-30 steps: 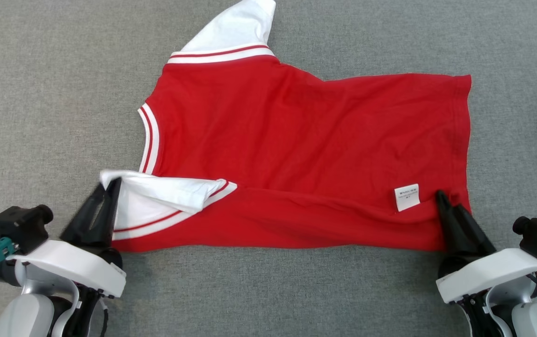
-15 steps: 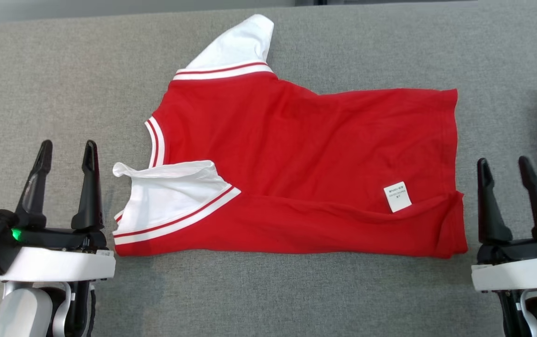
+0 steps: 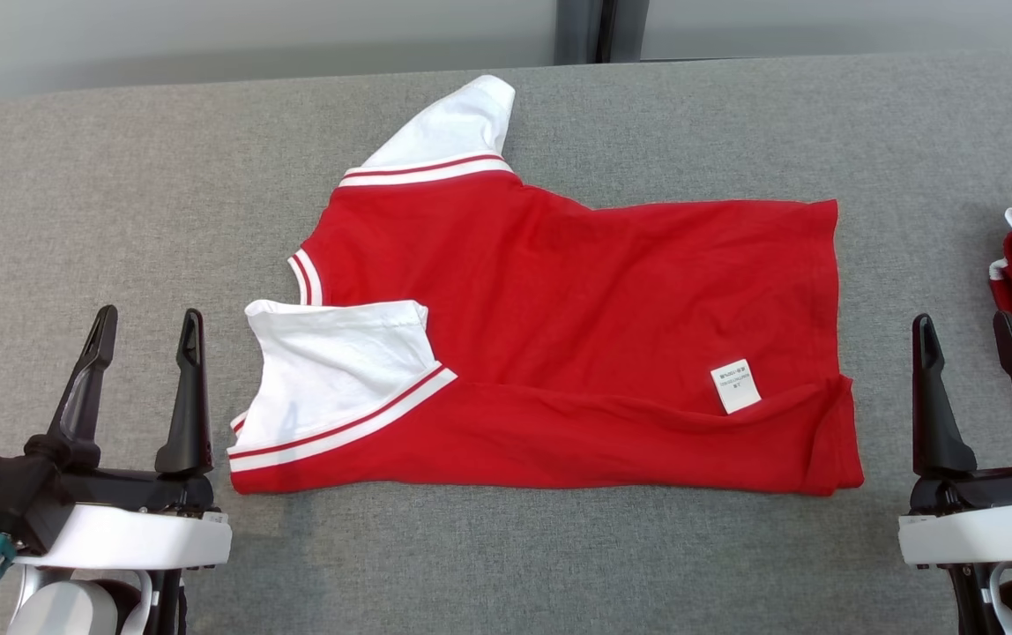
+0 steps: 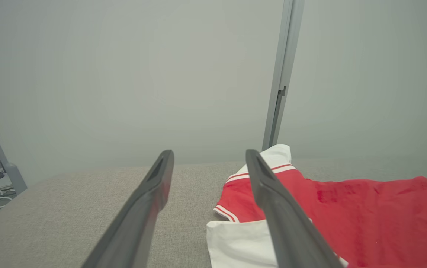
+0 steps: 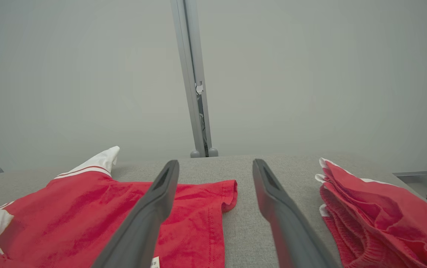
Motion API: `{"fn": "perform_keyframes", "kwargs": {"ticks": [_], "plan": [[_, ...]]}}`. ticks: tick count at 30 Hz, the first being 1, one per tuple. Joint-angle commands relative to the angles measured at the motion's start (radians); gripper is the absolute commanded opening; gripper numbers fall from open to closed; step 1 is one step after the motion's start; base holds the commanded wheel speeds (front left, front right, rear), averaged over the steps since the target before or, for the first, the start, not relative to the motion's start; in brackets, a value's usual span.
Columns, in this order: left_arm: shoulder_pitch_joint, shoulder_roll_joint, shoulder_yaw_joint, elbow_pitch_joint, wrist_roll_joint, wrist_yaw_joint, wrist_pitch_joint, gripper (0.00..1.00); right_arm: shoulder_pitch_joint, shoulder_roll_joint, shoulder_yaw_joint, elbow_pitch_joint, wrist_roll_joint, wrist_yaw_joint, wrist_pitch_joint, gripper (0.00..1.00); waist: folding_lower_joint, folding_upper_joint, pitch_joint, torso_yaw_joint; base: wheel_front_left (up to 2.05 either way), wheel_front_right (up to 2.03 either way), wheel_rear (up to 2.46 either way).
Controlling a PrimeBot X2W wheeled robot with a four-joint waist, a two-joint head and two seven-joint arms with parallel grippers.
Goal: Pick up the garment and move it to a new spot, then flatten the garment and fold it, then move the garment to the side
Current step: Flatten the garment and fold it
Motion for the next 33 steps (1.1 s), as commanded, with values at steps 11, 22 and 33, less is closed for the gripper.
{"fn": "perform_keyframes", "kwargs": {"ticks": [11,22,33], "plan": [[-0.002,0.016,-0.022,0.027,0.001,-0.002,0.033,1.00,0.000,0.000,0.003,0.041,0.014,0.000,0.010,1.00,0.0000,0.0000,0.008,-0.003,0.00,0.00,0.00],[0.015,-0.055,-0.087,0.304,-0.079,-0.088,0.040,1.00,0.051,-0.001,0.064,0.254,0.087,0.000,-0.024,1.00,0.0000,0.0000,0.034,-0.004,0.00,0.00,0.00],[-0.054,-0.064,-0.115,0.468,-0.141,-0.157,0.132,1.00,-0.007,-0.001,0.135,0.415,0.143,0.000,-0.036,1.00,0.0000,0.0000,0.058,-0.001,0.00,0.00,0.00]]}}
